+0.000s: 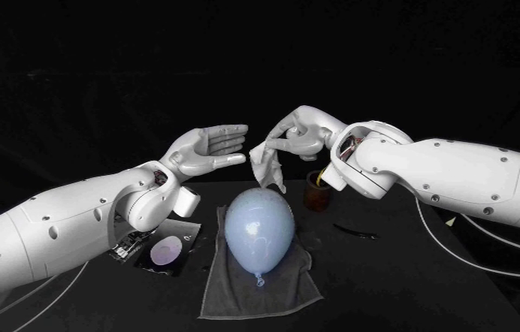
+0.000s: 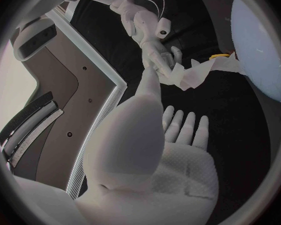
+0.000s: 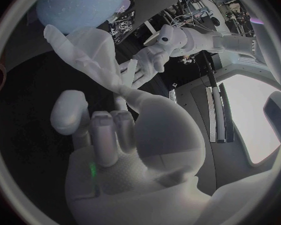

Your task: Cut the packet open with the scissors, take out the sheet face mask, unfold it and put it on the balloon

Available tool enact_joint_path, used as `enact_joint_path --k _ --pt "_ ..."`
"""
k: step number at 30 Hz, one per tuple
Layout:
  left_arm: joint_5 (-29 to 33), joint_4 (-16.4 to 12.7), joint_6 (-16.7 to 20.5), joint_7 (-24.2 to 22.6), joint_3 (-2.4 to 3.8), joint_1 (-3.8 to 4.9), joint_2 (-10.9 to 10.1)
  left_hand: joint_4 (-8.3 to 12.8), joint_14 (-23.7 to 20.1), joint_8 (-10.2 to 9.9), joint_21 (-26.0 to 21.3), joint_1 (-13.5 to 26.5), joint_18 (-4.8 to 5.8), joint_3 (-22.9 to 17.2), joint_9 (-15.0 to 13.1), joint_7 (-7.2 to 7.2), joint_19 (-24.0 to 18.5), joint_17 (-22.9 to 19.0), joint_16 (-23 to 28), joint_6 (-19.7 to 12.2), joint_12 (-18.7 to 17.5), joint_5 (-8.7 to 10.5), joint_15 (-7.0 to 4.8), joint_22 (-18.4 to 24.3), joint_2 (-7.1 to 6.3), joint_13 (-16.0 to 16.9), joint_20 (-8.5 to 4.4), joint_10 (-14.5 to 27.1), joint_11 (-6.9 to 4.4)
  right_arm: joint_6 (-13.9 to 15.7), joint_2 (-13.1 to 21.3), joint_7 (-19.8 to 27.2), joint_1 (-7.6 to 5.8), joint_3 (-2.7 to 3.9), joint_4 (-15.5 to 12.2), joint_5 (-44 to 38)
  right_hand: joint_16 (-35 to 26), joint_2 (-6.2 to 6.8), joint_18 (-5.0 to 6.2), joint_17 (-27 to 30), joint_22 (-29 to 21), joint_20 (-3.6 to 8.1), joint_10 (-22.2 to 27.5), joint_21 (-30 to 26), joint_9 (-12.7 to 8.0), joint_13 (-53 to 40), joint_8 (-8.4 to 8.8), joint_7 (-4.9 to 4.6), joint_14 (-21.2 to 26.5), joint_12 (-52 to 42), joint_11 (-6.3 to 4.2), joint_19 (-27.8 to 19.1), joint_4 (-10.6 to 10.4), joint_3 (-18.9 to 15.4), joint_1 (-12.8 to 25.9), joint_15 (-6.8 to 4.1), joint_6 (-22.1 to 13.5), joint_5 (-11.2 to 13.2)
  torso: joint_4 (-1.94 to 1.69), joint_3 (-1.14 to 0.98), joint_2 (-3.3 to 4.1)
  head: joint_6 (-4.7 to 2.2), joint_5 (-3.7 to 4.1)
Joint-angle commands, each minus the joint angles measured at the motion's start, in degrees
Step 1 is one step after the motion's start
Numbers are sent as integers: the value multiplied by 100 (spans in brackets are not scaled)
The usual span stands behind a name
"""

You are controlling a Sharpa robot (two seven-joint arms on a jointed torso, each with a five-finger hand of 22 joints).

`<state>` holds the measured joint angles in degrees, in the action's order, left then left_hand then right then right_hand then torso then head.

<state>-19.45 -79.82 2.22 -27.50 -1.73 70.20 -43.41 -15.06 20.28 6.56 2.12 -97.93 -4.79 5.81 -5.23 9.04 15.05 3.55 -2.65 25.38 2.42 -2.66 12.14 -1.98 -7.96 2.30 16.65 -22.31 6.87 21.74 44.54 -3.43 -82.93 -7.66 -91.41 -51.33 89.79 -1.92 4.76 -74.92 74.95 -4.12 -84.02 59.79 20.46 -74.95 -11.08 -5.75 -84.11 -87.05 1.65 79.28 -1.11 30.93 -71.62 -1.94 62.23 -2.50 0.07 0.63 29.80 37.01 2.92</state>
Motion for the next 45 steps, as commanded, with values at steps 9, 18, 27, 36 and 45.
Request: enact_joint_path --k 9,18,27,36,45 --pt "-980 69 -107 20 8 -25 196 -197 -567 -308 -27 -453 -14 -597 164 -129 -124 -89 79 -944 -89 -28 -63 13 -609 -70 -15 985 -142 -27 37 15 -96 48 -89 548 21 -7 79 -1508 731 25 -446 -32 109 -1320 -24 16 -589 -8 -48 3 5 47 -48 -45 70 -27 1 -3 6 -65 6" --pt "-828 216 324 51 10 -26 481 -106 313 -128 146 -550 -257 -1034 21 189 573 105 -194 -485 82 -12 -7 -82 -32 25 -1 226 199 8 43 63 -148 73 -176 616 21 -5 78 -1508 733 28 -439 -29 114 -1313 -29 15 -589 3 -48 6 6 64 -53 -46 59 -27 2 -8 9 -102 2" --pt "-84 300 979 -53 16 -24 682 128 2506 588 708 -376 -414 -1259 -450 581 2761 525 -856 1289 574 -12 -73 -275 334 185 -3 -2450 629 18 49 95 -159 86 -254 641 21 -4 80 -1508 731 29 -437 -38 115 -1310 -31 14 -589 7 -48 4 6 70 -54 -47 55 -27 8 -7 14 -117 8" --pt "350 297 1177 -76 19 -21 713 -46 3344 987 921 -348 -582 -1792 -609 420 3444 695 -1131 2277 635 -10 -378 -270 515 128 -117 -3464 349 41 46 99 -164 89 -206 624 21 -2 79 -1508 734 30 -435 -33 118 -1307 -34 13 -589 11 -48 7 8 83 -58 -47 46 -27 -4 -1 12 -113 15" --pt "457 287 1069 -47 19 -20 652 -76 3646 1163 976 -224 -575 -2408 -665 308 3652 785 -1118 2686 429 -12 -484 -246 443 130 -231 -3952 229 76 74 83 -169 90 -154 550 21 -1 79 -1508 733 31 -434 -35 119 -1306 -36 13 -589 14 -48 7 8 88 -60 -48 43 -27 -4 5 11 -138 20"
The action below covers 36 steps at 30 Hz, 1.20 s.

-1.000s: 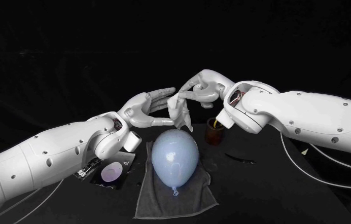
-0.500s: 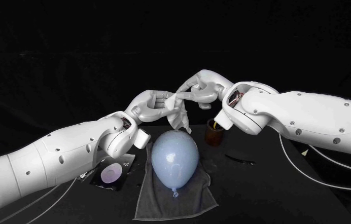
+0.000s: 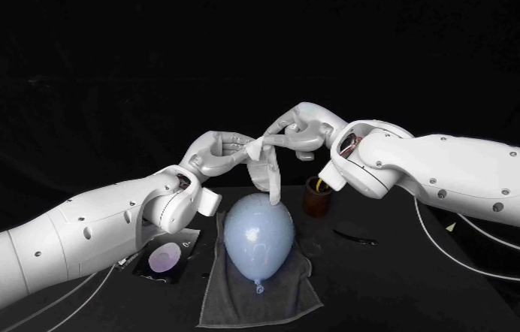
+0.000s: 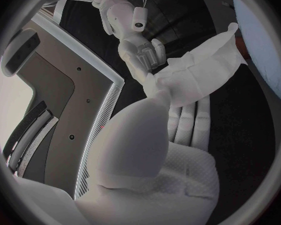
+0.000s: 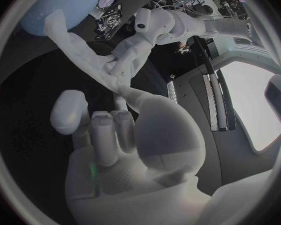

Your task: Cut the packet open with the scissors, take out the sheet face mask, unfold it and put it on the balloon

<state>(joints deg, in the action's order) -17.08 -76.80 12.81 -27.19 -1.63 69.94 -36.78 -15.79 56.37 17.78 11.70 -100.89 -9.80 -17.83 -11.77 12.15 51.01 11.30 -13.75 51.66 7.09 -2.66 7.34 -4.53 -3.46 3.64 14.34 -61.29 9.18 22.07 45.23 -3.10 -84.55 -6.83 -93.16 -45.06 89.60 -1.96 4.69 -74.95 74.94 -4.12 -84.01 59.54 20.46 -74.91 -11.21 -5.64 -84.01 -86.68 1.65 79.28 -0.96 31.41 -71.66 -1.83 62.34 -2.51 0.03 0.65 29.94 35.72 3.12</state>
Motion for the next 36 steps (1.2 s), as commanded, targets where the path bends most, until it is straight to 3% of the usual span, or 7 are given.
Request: enact_joint_path --k 1,14,24,28,36 --pt "243 -18 -18 -79 9 6 -19 -5 41 48 16 91 -73 -64 -14 -6 59 13 -3 68 -50 -14 -5 12 -9 -3 1 -65 -5 44 5 45 -8 7 32 -86 40 2 86 -1505 734 32 -435 -10 119 -1310 -23 2 -599 -23 -49 8 -7 40 -56 -58 31 -27 0 3 -2 -10 -1" --pt "569 -94 -495 -96 11 8 -22 -8 146 242 -7 445 -80 -215 -117 -127 136 97 23 234 -178 -13 -49 43 11 7 13 -271 -82 -19 -103 -20 -11 5 180 -132 40 6 82 -1505 739 33 -439 7 123 -1315 -28 1 -599 -31 -48 15 -6 50 -58 -58 27 -27 6 -2 3 28 -29" --pt "688 -100 -532 -20 13 13 12 87 288 378 37 533 -85 -241 -197 -185 269 179 -24 324 -180 -13 -109 29 -13 21 -36 -480 -149 -24 -143 -31 -10 3 225 -117 40 10 83 -1505 739 33 -429 3 125 -1303 -32 0 -599 -12 -47 15 -8 55 -56 -58 25 -27 9 -8 0 51 -33" --pt "813 -99 -490 39 14 15 9 200 528 564 161 621 -80 -287 -321 -269 489 295 -127 392 -117 -12 -210 -18 103 37 -140 -769 -251 -3 -152 -36 -10 1 271 -77 40 15 82 -1505 740 35 -430 3 129 -1304 -33 -7 -599 -14 -43 18 -15 85 -54 -57 -5 -27 8 -9 2 55 -31" --pt "1182 -140 -582 290 14 19 -20 171 489 727 124 796 -68 -520 -488 -209 463 362 -66 211 -213 -14 -186 17 284 14 -135 -748 -207 -19 -179 -93 -8 -3 401 89 40 69 92 -1505 726 30 -402 -73 134 -1270 -25 -39 -599 39 -19 -2 -54 146 -14 -40 -107 -30 13 -8 1 61 -29"
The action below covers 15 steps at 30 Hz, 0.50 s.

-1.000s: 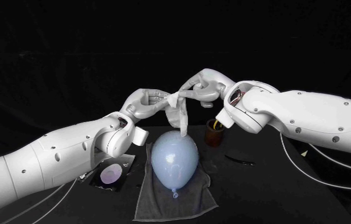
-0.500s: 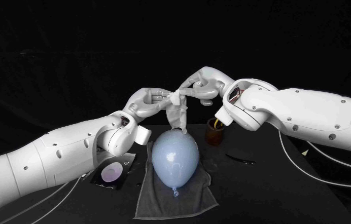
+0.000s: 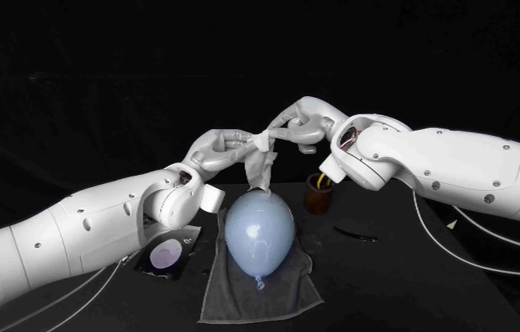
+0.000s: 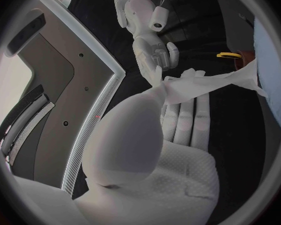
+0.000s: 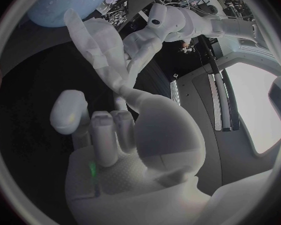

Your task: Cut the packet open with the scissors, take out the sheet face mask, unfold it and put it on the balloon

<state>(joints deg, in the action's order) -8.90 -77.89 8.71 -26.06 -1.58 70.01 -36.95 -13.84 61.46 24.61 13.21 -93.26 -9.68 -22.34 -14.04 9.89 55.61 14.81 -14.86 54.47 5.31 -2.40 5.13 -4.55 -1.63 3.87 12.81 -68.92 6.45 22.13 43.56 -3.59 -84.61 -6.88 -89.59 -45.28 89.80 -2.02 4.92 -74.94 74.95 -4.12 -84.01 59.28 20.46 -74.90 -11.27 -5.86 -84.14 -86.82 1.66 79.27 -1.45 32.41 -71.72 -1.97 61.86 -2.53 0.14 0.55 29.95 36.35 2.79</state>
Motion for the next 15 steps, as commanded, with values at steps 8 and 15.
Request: enact_joint_path --k 8,15 --pt "849 -100 -270 478 9 16 -45 -178 -25 759 -184 673 -95 -844 -842 38 21 129 178 -527 -126 -42 53 71 216 11 74 26 93 103 -30 -217 -3 -3 249 343 20 549 81 -1506 697 -56 -337 -186 83 -1198 117 -169 -586 165 119 -44 -272 -355 420 91 -413 -32 -6 8 -4 -16 4" --pt "1083 -184 -334 643 9 17 -96 182 5 1412 -327 1656 -93 -1858 -1288 7 97 292 288 -830 -129 -45 47 71 -6 23 81 7 82 41 -91 -433 2 -43 469 296 -19 695 128 -1411 627 -107 -173 -476 37 -1018 189 -233 -559 440 175 -151 -477 -601 569 140 -563 -32 -9 7 0 -26 -5"
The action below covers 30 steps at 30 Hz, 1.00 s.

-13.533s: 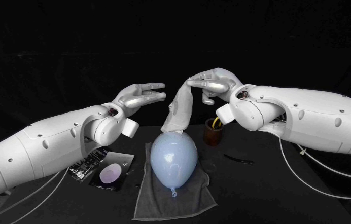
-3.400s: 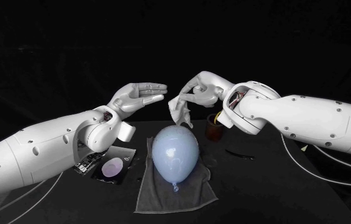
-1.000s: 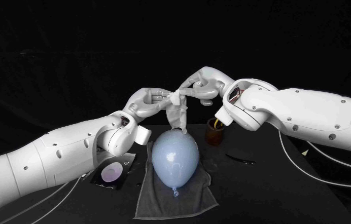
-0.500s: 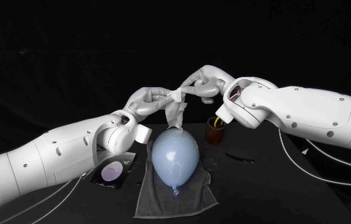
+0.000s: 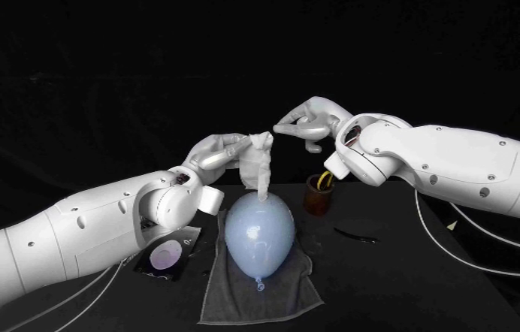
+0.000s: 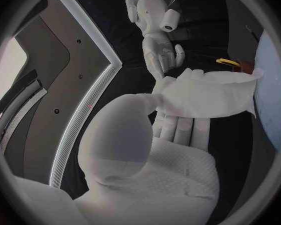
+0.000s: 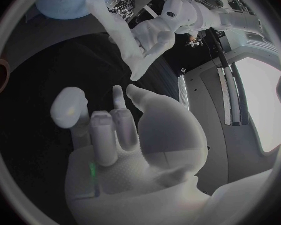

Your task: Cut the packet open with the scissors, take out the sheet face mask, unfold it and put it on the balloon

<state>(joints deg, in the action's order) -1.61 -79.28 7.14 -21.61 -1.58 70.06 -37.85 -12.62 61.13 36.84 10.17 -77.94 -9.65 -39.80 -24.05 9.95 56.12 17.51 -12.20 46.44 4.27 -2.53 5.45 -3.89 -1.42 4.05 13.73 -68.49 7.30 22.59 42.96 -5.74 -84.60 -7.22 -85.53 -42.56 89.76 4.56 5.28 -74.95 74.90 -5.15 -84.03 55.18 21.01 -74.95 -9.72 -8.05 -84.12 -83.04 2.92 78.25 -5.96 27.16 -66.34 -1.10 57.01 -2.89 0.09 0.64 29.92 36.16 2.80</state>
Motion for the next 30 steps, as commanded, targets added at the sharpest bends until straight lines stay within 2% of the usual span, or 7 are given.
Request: enact_joint_path --k 1,8,12,15,20,26,30 --pt "381 -60 -185 219 9 13 -12 120 37 243 -40 233 -96 -197 -317 -1 52 42 38 -50 -26 -31 15 4 -43 6 -10 -35 -5 -8 -42 -236 6 -18 90 0 -21 50 96 -1396 624 -11 -158 -95 -24 -1000 44 -22 -557 81 57 -61 -41 -98 31 61 -98 4 -5 -2 5 -6 -8" --pt "495 -120 -182 316 9 19 -38 195 45 328 -61 399 -96 -304 -359 -9 65 74 57 -58 -23 -32 13 2 -55 8 -8 -40 -9 209 -51 -116 38 -60 102 -136 -85 120 131 -1245 566 -54 12 -326 -65 -823 106 -70 -509 344 103 -154 -126 -247 -11 104 -225 3 1 -5 4 4 -21" --pt "558 -138 -67 378 9 23 -50 226 53 352 -64 431 -97 -332 -370 -11 74 84 60 -59 -21 -31 9 1 -61 9 -11 -46 -12 840 77 549 77 -73 -93 -467 -84 80 132 -1248 574 -60 25 -292 -59 -797 61 -49 -510 361 82 -131 65 -181 -395 90 -169 -6 1 -4 3 7 -27" --pt "590 -150 14 404 9 25 -58 239 55 358 -64 440 -98 -338 -373 -12 77 87 61 -62 -20 -31 8 1 -69 10 -12 -48 -13 1419 245 1167 140 -77 -343 -1123 -8 83 74 -1429 674 -33 -92 70 -44 -910 -11 -13 -566 171 44 21 433 -28 -862 55 -64 -19 1 -6 5 5 -33" --pt "631 -171 92 418 9 27 -72 299 55 377 -70 470 -97 -380 -382 -17 86 98 71 -83 -22 -31 6 0 -85 9 -15 -50 -16 2209 558 1831 307 -86 -890 -2191 24 180 35 -1505 739 -24 -150 288 -57 -966 -25 -10 -588 79 39 107 574 -19 -965 51 -24 -44 6 -7 1 7 -62" --pt "683 -202 118 412 9 28 -86 377 32 376 -86 487 -94 -428 -379 -5 79 108 95 -133 -37 -29 19 2 -105 2 -15 -22 -3 2671 725 1952 499 -90 -1252 -2877 3 296 -10 -1455 810 -26 -128 541 -90 -936 8 -31 -574 117 56 201 610 -54 -930 61 -51 -58 2 -9 -6 6 -67" --pt "724 -231 133 404 9 28 -97 429 8 353 -102 490 -92 -409 -364 24 68 115 117 -188 -46 -28 35 4 -157 -3 -11 7 17 2750 723 1835 600 -94 -1331 -3234 -7 375 -8 -1430 811 -33 -114 529 -113 -921 32 -43 -567 136 68 201 612 -92 -883 72 -69 -37 -4 -5 3 6 -73"
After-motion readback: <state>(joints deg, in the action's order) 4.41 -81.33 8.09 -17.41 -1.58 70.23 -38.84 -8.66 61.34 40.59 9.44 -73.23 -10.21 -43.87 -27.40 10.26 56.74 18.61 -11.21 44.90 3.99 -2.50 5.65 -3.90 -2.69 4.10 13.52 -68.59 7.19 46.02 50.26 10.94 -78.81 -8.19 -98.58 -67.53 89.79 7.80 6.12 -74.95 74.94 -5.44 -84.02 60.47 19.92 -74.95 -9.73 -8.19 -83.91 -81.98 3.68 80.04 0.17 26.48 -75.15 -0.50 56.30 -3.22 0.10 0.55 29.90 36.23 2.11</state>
